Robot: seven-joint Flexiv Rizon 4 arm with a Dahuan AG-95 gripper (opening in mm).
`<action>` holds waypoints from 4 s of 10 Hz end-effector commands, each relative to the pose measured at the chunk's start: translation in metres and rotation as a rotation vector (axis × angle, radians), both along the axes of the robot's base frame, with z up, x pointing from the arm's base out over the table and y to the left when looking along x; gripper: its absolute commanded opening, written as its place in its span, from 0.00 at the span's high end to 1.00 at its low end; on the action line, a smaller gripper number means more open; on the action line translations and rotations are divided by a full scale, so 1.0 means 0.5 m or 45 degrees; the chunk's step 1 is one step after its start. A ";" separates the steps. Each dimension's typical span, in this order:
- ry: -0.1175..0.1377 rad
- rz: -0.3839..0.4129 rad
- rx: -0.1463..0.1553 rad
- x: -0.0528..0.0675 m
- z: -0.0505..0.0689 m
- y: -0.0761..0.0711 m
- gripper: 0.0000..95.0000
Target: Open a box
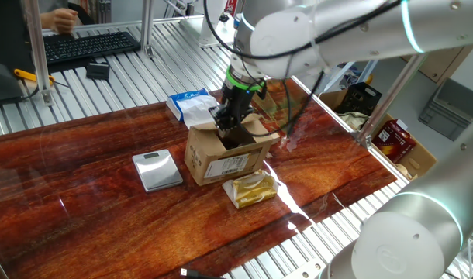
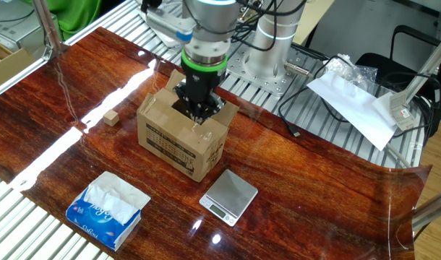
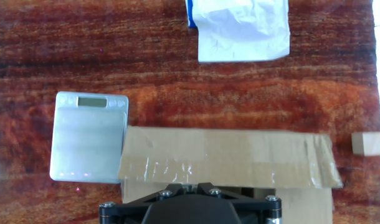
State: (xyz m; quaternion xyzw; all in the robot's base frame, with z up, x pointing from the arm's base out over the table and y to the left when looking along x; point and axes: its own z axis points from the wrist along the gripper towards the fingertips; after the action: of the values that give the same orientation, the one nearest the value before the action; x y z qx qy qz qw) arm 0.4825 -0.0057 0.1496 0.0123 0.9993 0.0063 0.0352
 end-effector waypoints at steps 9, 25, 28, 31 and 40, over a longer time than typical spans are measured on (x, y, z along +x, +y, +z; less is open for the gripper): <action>0.074 0.024 -0.021 0.091 0.047 -0.002 1.00; 0.062 0.038 0.003 0.187 -0.021 0.001 1.00; 0.060 0.038 0.000 0.185 -0.043 0.001 1.00; 0.053 0.042 -0.002 0.183 -0.061 0.000 1.00; 0.055 0.045 -0.006 0.179 -0.071 -0.001 1.00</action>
State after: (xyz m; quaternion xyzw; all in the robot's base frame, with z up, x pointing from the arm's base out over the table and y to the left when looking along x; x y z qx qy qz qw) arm 0.5721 -0.0065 0.1137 -0.0051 0.9999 0.0042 0.0147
